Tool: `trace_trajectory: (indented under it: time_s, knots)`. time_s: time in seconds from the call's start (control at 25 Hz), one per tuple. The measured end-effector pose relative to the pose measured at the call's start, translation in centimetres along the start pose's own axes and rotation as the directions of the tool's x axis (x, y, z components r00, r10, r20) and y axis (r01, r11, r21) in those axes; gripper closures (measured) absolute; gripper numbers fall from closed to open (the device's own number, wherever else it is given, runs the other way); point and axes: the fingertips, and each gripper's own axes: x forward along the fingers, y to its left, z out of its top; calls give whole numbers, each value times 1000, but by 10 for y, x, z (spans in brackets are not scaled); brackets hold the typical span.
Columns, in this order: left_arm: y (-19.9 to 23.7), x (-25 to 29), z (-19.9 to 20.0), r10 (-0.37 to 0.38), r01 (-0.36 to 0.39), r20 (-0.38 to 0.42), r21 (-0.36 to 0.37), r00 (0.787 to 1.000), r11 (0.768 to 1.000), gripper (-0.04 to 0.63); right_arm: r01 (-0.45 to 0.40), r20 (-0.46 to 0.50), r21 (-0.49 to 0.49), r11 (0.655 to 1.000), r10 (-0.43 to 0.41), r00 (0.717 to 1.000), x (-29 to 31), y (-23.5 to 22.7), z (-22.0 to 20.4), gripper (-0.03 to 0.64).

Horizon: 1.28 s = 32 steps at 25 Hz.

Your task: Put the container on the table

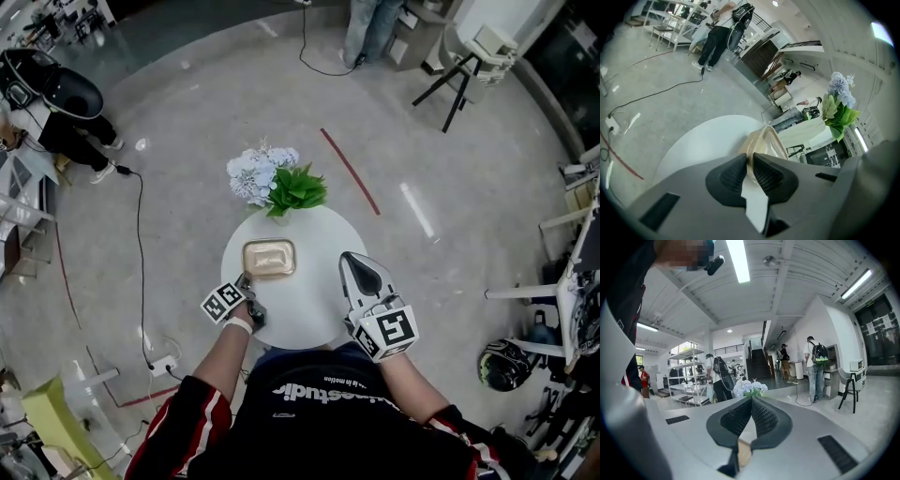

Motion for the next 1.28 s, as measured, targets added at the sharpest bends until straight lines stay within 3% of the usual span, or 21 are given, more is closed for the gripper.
trace_trajectory:
  time_s: [0.64, 1.0, 1.28]
  knots:
    - [1, 9, -8, 30, -30, -32, 10, 999, 999, 533, 18, 7, 3, 1000, -18, 1000, -11, -15, 1, 601]
    - [-5, 12, -11, 40, -38, -39, 48, 998, 998, 415, 31, 9, 12, 999, -31, 999, -16, -21, 3, 601]
    - [0, 4, -9, 63, -61, -25, 59, 998, 996, 407, 27, 11, 15, 1000, -27, 1000, -19, -20, 4, 601]
